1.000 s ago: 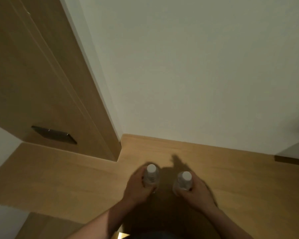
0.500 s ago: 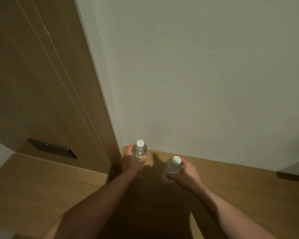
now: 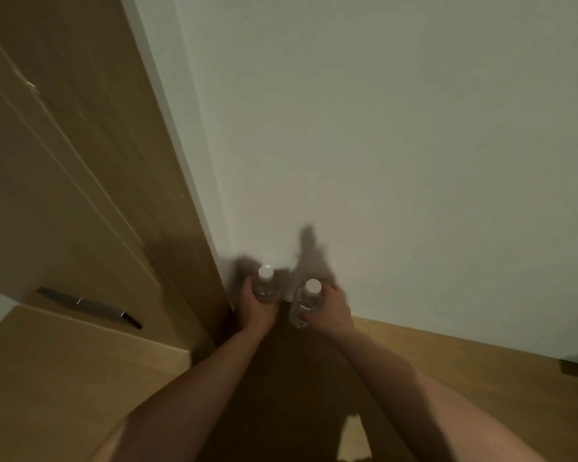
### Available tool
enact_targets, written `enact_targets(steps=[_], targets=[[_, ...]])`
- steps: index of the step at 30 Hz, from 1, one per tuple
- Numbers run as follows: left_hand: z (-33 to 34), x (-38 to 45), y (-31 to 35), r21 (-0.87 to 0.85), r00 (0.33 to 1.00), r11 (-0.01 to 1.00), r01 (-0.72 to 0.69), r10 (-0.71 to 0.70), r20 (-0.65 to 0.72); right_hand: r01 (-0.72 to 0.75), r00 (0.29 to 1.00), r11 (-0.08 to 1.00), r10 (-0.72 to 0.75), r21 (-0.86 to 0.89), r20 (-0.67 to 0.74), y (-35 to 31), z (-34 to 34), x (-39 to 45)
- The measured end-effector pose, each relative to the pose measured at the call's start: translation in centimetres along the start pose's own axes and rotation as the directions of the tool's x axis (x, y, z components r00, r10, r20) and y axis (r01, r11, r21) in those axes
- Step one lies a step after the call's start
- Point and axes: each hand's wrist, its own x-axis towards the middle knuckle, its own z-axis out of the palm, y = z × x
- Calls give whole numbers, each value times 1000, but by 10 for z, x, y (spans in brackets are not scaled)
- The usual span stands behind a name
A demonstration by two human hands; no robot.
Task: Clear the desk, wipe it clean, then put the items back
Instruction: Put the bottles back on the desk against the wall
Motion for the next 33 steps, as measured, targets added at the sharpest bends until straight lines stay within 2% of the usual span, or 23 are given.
enact_targets(steps=[6, 10, 20, 25, 28, 33], targets=[[0, 2, 0, -9, 999, 999, 43, -43, 17, 26, 998, 999, -24, 25, -61, -11, 20, 9], [-2, 3, 3, -27, 994, 995, 100, -99, 39, -1, 995, 993, 13, 121, -99, -20, 28, 4], [-19, -17, 18, 47, 988, 994, 95, -100, 114, -40, 999, 989, 37, 143, 20, -24, 17, -14], [-44, -63, 34, 48, 978, 998, -31, 21, 205, 37, 999, 993, -39, 110, 18, -13, 0, -54], [-64, -97, 42, 139, 932, 980, -144, 87, 353, 54, 998, 994, -57, 95, 23, -5, -19, -82], [-102, -146, 55, 278, 864, 908, -313, 151, 480, 116, 991, 993, -116, 4, 71, 7, -54, -132]])
